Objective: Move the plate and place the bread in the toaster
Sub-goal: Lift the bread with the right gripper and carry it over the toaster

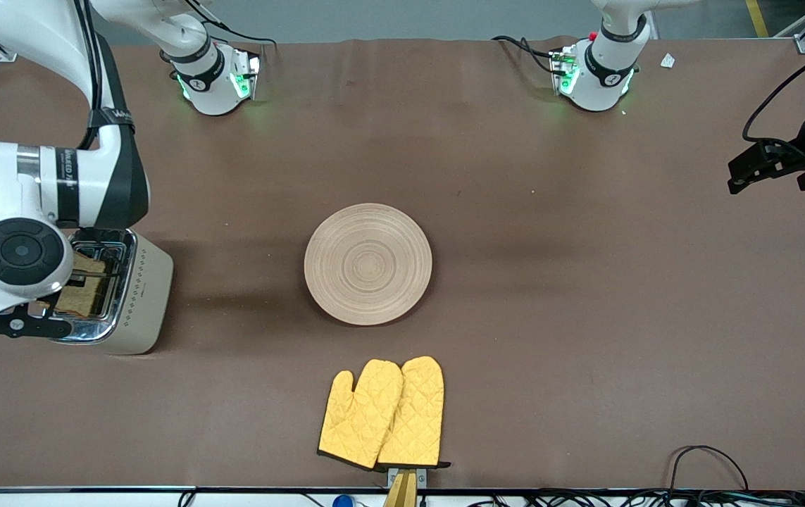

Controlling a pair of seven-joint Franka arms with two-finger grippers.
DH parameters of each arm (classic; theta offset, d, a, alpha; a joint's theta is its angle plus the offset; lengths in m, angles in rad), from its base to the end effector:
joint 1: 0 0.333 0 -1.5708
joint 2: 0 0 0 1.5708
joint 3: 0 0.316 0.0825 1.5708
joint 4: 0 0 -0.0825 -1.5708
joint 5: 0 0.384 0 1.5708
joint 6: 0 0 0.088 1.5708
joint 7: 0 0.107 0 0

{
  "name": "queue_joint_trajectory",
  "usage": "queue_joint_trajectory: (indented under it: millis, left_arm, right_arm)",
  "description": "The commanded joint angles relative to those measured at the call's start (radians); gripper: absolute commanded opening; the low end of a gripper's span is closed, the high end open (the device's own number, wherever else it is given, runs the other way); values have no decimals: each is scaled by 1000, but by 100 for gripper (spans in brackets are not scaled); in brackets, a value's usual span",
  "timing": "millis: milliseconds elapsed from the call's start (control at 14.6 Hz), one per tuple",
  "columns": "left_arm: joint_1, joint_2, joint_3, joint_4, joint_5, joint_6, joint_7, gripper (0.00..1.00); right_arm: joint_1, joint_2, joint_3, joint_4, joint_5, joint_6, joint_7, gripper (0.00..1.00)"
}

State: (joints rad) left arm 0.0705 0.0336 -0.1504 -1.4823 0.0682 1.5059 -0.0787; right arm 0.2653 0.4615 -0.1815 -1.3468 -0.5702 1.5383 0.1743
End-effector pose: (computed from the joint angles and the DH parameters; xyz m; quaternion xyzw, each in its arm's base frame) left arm 0.5577 -0.0354 0.6421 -0.9995 -0.0015 0.0023 0.0318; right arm 0.6682 0.0199 0.4681 0.9395 -0.0110 -0.0820 0.3324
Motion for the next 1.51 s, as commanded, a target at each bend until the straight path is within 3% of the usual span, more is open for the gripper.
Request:
queue_joint_trajectory:
  millis: [0,412,1443]
  left_arm:
    - [5,3,-1,16,10,-18,13,100]
    - [3,2,-1,13,10,-20,14,100]
    - [3,6,-3,10,10,-20,14,100]
  right_arm:
    - [-1,-6,13,0,-53,-14,-56,0]
    - [-15,0,13,-8,-83,-21,-134,0]
    - [17,9,17,-38,-60,-69,-88,0]
